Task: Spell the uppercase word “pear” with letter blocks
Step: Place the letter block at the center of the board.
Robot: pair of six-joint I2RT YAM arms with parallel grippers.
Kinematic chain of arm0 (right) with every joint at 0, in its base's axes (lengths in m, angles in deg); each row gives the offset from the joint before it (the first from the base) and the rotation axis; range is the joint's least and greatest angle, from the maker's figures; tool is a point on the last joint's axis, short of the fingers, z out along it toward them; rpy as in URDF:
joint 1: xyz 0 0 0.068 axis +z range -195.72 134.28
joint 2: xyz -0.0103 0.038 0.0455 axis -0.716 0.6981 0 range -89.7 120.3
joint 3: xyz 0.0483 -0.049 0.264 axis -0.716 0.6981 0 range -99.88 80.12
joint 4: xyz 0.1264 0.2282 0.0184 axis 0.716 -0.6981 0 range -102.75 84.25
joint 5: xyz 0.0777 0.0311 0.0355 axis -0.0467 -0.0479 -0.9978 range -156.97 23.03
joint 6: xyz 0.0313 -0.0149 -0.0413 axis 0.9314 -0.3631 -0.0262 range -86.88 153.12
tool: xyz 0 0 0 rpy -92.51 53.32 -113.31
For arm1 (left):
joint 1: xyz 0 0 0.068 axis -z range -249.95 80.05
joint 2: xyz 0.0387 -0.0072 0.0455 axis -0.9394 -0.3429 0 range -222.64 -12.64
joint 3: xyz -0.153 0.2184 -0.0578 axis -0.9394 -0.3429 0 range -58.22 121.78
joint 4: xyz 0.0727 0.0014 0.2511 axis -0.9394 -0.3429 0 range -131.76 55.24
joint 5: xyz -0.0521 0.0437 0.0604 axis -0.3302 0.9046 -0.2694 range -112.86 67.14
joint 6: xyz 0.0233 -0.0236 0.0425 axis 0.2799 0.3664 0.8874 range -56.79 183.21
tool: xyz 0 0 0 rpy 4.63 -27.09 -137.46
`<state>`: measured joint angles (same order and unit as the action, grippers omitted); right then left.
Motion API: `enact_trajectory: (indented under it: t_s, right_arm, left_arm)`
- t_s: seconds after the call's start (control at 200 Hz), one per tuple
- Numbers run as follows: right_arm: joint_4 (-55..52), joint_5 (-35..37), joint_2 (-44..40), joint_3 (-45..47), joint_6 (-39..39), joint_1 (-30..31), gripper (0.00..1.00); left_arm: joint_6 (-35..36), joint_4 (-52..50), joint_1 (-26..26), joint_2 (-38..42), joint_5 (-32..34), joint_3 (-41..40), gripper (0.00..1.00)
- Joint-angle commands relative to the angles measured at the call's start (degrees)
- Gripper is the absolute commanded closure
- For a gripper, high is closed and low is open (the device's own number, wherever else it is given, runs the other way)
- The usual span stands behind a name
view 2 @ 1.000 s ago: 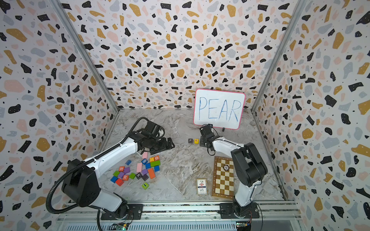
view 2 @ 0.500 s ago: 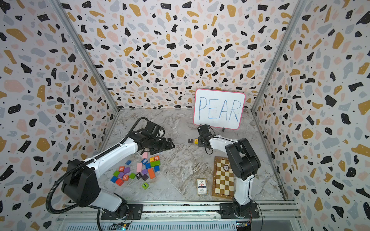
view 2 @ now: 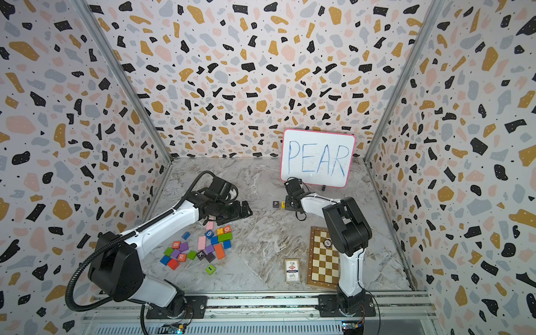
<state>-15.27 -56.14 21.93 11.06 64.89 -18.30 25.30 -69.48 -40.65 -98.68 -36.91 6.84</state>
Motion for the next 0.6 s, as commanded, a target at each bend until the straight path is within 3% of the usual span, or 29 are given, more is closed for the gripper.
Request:
enact_trajectory:
  t_s: [0.0, 0.591]
  right_arm:
    - [-1.95, -0.12, 0.42, -1.71, -0.57, -0.44, 0.7]
    - [-2.61, -0.33, 0.1, -2.19, -0.57, -0.6, 0.62]
  left_arm:
    - [0.91, -0.92, -0.3, 1.27, 0.68, -0.29, 0.01]
    - [0.51, -1.23, -0.3, 1.44, 0.78, -0.02, 0.01]
